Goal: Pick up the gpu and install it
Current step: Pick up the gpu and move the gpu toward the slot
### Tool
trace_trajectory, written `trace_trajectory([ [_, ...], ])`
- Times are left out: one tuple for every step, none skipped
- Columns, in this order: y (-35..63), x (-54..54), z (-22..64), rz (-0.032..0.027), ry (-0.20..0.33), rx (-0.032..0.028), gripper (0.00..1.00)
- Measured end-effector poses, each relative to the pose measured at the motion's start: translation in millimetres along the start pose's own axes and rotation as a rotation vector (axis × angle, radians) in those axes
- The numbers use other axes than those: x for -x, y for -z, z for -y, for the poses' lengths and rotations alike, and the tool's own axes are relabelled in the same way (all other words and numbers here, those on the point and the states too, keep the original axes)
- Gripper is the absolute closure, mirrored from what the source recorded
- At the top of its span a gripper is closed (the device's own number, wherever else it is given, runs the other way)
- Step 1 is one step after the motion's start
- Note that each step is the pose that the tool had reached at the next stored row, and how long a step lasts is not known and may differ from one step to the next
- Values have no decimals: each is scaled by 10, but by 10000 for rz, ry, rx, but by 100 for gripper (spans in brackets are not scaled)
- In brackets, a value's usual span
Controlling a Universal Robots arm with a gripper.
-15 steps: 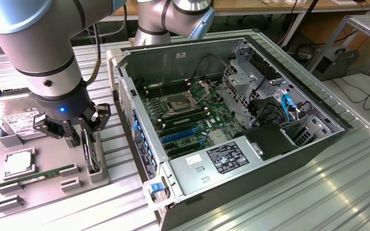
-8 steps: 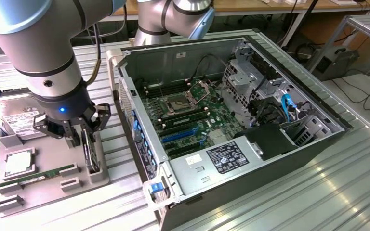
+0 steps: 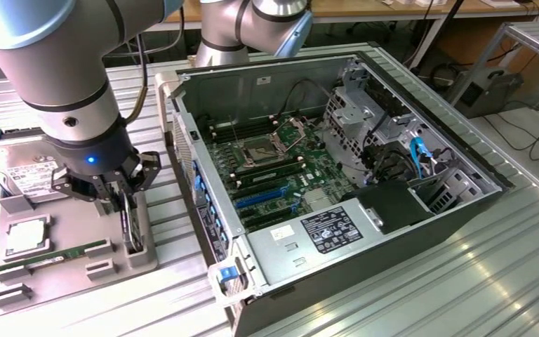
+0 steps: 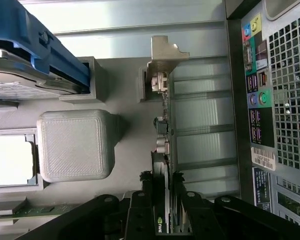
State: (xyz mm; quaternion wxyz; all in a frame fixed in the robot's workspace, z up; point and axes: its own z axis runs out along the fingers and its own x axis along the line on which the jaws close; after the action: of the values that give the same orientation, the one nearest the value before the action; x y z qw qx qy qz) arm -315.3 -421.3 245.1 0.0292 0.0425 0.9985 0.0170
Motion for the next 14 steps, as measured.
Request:
trace_trajectory([
  [0,0,0,-4,113,7,74],
  [-1,0,0,-8,251,16,74],
  [-1,1,0,-14,438,26,74],
  [-1,0,0,-19,581,35,74],
  [-1,0,0,-28,776,46,74],
  [-1,0,0,-30,869,51,74],
  [0,0,0,-32,899,52,74],
  [0,0,0,-32,903,52,74],
  [0,0,0,-32,904,52,74],
  [0,0,1,-33,905,52,74],
  [5,1,2,-32,905,53,74],
  [18,2,2,-33,905,52,74],
  [36,3,2,-33,905,52,74],
  [57,5,2,-32,905,52,74],
])
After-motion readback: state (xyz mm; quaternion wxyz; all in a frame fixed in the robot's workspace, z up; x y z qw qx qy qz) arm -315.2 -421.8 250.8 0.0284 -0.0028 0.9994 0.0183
